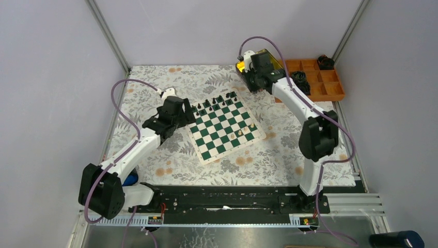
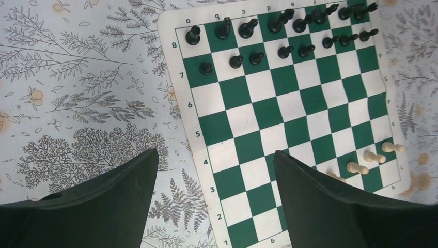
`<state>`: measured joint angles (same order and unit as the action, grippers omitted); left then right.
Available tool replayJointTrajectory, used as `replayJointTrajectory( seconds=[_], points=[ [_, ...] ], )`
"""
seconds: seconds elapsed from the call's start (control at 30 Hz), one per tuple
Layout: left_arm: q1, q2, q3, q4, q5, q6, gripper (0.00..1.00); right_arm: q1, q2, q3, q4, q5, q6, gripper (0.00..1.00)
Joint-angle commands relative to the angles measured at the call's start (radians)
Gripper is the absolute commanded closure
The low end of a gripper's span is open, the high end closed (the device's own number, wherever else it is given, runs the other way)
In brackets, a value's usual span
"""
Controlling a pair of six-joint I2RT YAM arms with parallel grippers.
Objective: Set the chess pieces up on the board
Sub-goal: Place the storage box at the center of the board.
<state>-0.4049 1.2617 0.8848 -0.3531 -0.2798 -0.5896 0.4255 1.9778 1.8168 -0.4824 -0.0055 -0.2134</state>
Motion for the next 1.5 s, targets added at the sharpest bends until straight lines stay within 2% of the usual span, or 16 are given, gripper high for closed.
replayJointTrajectory(
  seconds=[0.0,0.27,0.33,0.63,0.9,1.47],
  points=[
    [-0.002,-0.051,-0.017,0.006,0.005,0.019,0.1,0.006,-0.217,-0.158,0.04,0.064,0.045,1.0],
    [-0.029,-0.081,-0.027,-0.011,-0.001,0.02,0.1,0.006,-0.496,-0.532,0.087,0.093,0.142,1.0],
    [-0.035,-0.08,-0.026,-0.011,-0.002,0.016,0.02,0.007,-0.548,-0.604,0.09,0.1,0.161,1.0],
    [-0.069,-0.049,-0.013,-0.007,-0.026,0.006,0.01,0.007,-0.698,-0.841,0.135,0.131,0.262,1.0],
    [-0.096,0.004,0.008,-0.003,-0.042,-0.001,0.01,0.005,-0.696,-0.937,0.201,0.164,0.314,1.0],
    [-0.109,0.085,0.059,0.004,-0.051,0.037,0.01,-0.015,-0.581,-1.017,0.346,0.162,0.363,1.0]
  ],
)
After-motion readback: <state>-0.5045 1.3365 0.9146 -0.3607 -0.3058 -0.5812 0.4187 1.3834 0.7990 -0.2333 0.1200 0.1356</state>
